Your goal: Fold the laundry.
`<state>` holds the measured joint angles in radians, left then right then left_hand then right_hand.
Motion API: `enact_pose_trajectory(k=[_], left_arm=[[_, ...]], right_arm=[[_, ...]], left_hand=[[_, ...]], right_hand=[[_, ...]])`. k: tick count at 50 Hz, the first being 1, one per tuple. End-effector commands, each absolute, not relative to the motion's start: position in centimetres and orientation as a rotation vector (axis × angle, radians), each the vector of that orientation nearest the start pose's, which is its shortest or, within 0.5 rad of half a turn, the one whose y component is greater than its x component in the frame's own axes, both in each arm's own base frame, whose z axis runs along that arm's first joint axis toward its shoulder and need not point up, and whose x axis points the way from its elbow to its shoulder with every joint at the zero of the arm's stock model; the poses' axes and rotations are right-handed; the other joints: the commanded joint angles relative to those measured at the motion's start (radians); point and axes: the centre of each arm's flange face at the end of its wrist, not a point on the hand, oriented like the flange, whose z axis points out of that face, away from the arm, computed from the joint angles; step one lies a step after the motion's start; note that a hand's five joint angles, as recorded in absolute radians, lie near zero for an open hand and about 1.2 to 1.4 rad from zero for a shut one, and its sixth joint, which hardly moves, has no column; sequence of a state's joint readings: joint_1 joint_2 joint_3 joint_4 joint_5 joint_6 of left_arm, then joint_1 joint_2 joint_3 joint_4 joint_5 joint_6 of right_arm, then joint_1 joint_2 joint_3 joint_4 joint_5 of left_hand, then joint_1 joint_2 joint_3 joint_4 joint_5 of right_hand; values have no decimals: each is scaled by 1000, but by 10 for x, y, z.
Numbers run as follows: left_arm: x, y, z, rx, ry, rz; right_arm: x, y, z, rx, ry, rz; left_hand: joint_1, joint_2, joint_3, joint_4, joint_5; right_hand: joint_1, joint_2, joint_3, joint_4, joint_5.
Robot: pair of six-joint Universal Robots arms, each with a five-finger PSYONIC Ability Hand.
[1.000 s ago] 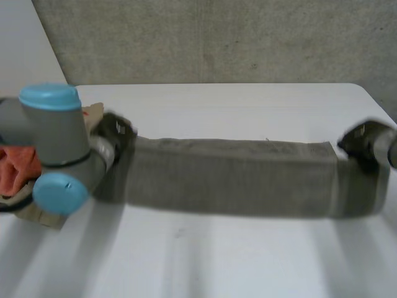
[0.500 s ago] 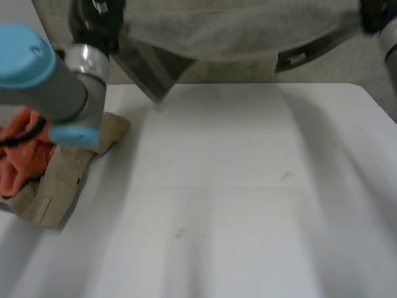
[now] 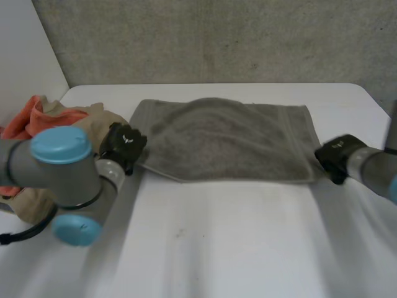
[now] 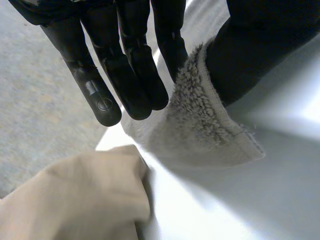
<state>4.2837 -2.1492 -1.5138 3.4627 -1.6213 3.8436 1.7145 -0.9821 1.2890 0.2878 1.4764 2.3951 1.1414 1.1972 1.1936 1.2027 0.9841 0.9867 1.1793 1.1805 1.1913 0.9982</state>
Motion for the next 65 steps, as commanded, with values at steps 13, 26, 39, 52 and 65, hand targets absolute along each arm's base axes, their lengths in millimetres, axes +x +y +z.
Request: enact_pose_trajectory(k=[13,26,39,52,65], left_arm=[[-239,-226,170,1500,2031,-1360],[-294,-326,152,1284,1824,-1777],[-320,-377,132,1220,1647,-1866],[-326,-383,120,1189,1574,-1905],[-322,-332,159,1128,1493,-2052]], right_arm=[[117,-293,199,-1605,2784,-1229],[171,-371,171,-1611,2654,-1636],[193,-429,152,-1598,2561,-1978],[202,-445,144,-1541,2523,-2168],[176,-390,217,-1118,2527,-2130]], left_hand=[[255,199,203,194,238],[255,199,203,194,238],[255,199,203,194,238],[-902,-958,-955,-964,-920],[-967,-1023,-1019,-1028,-984]], right_hand=[[410,217,216,205,224],[410,217,216,205,224],[410,217,216,205,224],[-812,-1005,-1006,-1017,-998],[-812,-1005,-1006,-1017,-998]])
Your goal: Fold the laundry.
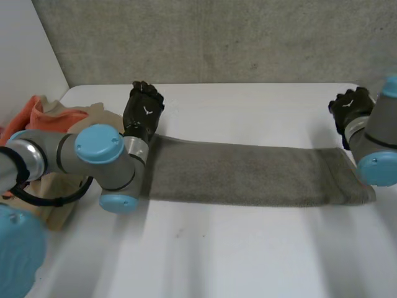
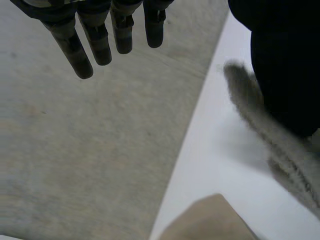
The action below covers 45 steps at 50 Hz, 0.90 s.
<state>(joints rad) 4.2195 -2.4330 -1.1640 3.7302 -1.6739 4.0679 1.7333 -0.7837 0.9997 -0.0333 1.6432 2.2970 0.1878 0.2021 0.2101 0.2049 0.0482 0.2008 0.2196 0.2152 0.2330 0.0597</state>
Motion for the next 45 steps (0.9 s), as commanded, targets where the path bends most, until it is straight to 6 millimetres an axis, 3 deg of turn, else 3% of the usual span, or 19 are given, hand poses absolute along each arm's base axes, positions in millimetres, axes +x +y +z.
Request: enact_pose_trajectory(k=[1,6,10,16,23,24,25,26,32,36,39,45], left_arm=[[-321,-330,162,1125,1497,-2055],[-309,-302,169,1115,1605,-2091],[-304,-290,169,1081,1698,-2126],[-302,-284,168,1055,1769,-2149],[-302,-284,165,1059,1777,-2138],[-301,-284,164,1059,1780,-2134],[-301,-285,164,1058,1782,-2132],[-301,-285,164,1056,1782,-2134],[-298,-282,165,1055,1785,-2129],[-295,-280,177,1032,1767,-2153],[-292,-280,181,1022,1759,-2157],[-284,-279,189,995,1751,-2159]], right_arm=[[174,-385,218,-1120,2530,-2099],[145,-347,185,-1122,2661,-1660],[133,-334,165,-1079,2702,-1523],[123,-338,150,-1061,2684,-1575],[122,-355,117,-1068,2659,-1612],[122,-355,115,-1070,2663,-1604],[121,-358,111,-1072,2677,-1606],[120,-360,111,-1068,2686,-1613],[102,-370,126,-1007,2707,-1745],[72,-379,158,-952,2746,-1930],[53,-385,169,-945,2778,-1996],[24,-400,185,-1154,2858,-2081]], left_hand=[[-13,-28,-36,-30,-48],[-13,-28,-36,-30,-48],[-13,-28,-36,-30,-48],[-13,-28,-36,-30,-48],[-13,-28,-36,-30,-48],[-13,-28,-36,-30,-48],[-13,-28,-36,-30,-48],[-13,-28,-36,-30,-48],[-13,-28,-36,-30,-48],[-13,-28,-36,-30,-48],[-13,-28,-36,-30,-48],[-13,-28,-36,-30,-48]], right_hand=[[-26,-45,-41,-58,-60],[-26,-45,-41,-58,-60],[-26,-45,-41,-58,-60],[101,82,87,69,68],[380,361,365,348,346],[450,431,436,418,417],[904,885,890,872,871],[1193,1174,1178,1160,1159],[1195,1177,1181,1163,1162],[1195,1177,1181,1163,1162],[1195,1177,1181,1163,1162],[1195,1177,1181,1163,1162]])
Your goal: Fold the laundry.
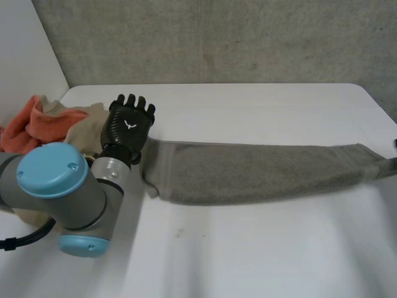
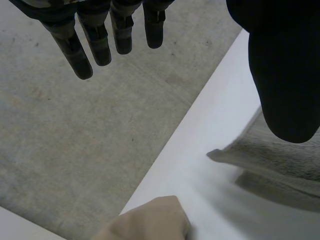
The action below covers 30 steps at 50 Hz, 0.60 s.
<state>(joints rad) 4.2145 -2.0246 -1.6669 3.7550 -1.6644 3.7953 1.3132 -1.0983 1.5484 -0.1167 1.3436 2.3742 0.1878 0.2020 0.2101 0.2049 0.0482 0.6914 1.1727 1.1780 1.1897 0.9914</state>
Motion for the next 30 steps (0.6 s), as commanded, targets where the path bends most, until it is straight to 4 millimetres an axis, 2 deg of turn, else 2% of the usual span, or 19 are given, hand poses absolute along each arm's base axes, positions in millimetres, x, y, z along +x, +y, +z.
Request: enact_pose_trajectory(k=[1,4,7,8,11,12,15,16,18,19,22,24,27,28,30], left_arm=[[-283,-278,190,996,1753,-2155],[-281,-275,190,1004,1766,-2141],[-279,-275,192,1003,1780,-2127],[-278,-275,192,1004,1785,-2122],[-273,-278,194,988,1793,-2110],[-271,-280,194,979,1794,-2108],[-269,-281,194,972,1803,-2100],[-268,-280,192,976,1814,-2092],[-268,-277,191,981,1831,-2083],[-268,-276,191,982,1839,-2085],[-268,-271,191,974,1871,-2094],[-269,-270,190,964,1899,-2102],[-270,-269,190,955,1918,-2113],[-270,-268,190,954,1919,-2114],[-270,-268,190,957,1920,-2113]], right_arm=[[23,-401,186,-1183,2856,-2091],[31,-404,190,-1310,2805,-2125],[75,-403,202,-1427,2610,-2209],[104,-400,208,-1495,2487,-2246],[142,-392,216,-1575,2338,-2285],[165,-386,223,-1609,2257,-2306],[190,-376,225,-1604,2230,-2306],[192,-374,225,-1579,2245,-2302],[195,-370,224,-1492,2289,-2284],[192,-369,220,-1390,2333,-2255],[193,-363,214,-1240,2355,-2184],[191,-360,209,-1198,2363,-2135],[165,-365,195,-1127,2442,-2041],[142,-368,188,-1084,2502,-1991],[127,-369,181,-1051,2541,-1943]], left_hand=[[-13,-27,-36,-30,-48],[-13,-27,-36,-30,-48],[-13,-27,-36,-30,-48],[-13,-27,-36,-30,-48],[-13,-27,-36,-30,-48],[-13,-27,-36,-30,-48],[-13,-27,-36,-30,-48],[-13,-27,-36,-30,-48],[-13,-27,-36,-30,-48],[-13,-27,-36,-30,-48],[-13,-27,-36,-30,-48],[-13,-27,-36,-30,-48],[-13,-27,-36,-30,-48],[-13,-27,-36,-30,-48],[-13,-27,-36,-30,-48]], right_hand=[[705,224,218,207,230],[705,224,218,207,230],[705,224,218,207,230],[705,224,218,207,230],[705,224,218,207,230],[705,224,218,207,230],[705,224,218,207,230],[520,39,33,22,45],[-43,-524,-529,-541,-517],[-264,-745,-750,-762,-738],[-354,-835,-840,-852,-828],[-351,-832,-838,-849,-826],[-331,-812,-817,-829,-805],[-325,-806,-811,-823,-799],[-310,-791,-797,-808,-785]])
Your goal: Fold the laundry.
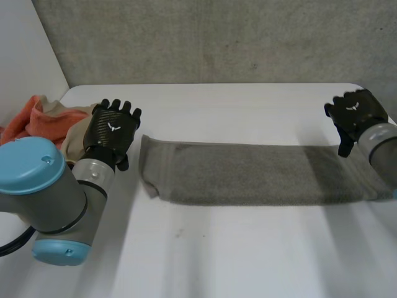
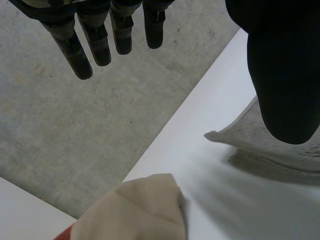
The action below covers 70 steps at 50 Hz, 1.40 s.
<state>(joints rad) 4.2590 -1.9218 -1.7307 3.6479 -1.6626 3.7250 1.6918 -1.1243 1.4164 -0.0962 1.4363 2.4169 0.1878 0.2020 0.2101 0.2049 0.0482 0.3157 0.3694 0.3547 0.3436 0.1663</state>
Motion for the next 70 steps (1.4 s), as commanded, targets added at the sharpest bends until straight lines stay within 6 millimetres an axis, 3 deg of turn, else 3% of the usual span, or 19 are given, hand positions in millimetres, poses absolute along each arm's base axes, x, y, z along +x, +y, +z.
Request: enact_pose_trajectory(k=[1,6,15,21,34,39,43,49,53,61,66,70], left_arm=[[-271,-268,190,958,1919,-2116],[-277,-263,187,990,1925,-2118],[-277,-262,184,996,1932,-2111],[-277,-262,184,995,1930,-2113],[-278,-261,183,999,1934,-2112],[-278,-261,183,1000,1936,-2110],[-277,-261,182,1001,1937,-2108],[-277,-261,182,999,1937,-2107],[-277,-261,182,1002,1938,-2107],[-277,-260,184,1001,1934,-2109],[-276,-258,184,1001,1937,-2105],[-275,-258,184,997,1937,-2103]], right_arm=[[120,-369,179,-1041,2551,-1923],[95,-366,167,-997,2598,-1835],[72,-365,150,-1010,2678,-1787],[69,-367,134,-1042,2699,-1731],[64,-379,123,-1058,2691,-1798],[62,-383,115,-1051,2701,-1774],[56,-386,112,-1031,2726,-1762],[53,-386,116,-1022,2731,-1774],[54,-384,118,-1027,2716,-1776],[16,-393,131,-946,2812,-1859],[-15,-405,149,-1038,2902,-1949],[-18,-407,165,-1135,2914,-2010]], left_hand=[[-13,-27,-36,-30,-48],[-13,-27,-36,-30,-48],[-13,-27,-36,-30,-48],[-13,-27,-36,-30,-48],[-13,-27,-36,-30,-48],[-13,-27,-36,-30,-48],[-13,-27,-36,-30,-48],[-13,-27,-36,-30,-48],[-13,-27,-36,-30,-48],[-13,-27,-36,-30,-48],[-13,-27,-36,-30,-48],[-13,-27,-36,-30,-48]], right_hand=[[77,24,38,50,52],[101,47,62,73,76],[192,138,153,164,167],[304,250,265,276,278],[483,429,444,455,457],[787,733,748,759,762],[756,702,717,728,731],[627,573,588,599,601],[1079,1025,1040,1051,1054],[1081,1027,1042,1053,1055],[1081,1027,1042,1053,1055],[1081,1027,1042,1053,1055]])
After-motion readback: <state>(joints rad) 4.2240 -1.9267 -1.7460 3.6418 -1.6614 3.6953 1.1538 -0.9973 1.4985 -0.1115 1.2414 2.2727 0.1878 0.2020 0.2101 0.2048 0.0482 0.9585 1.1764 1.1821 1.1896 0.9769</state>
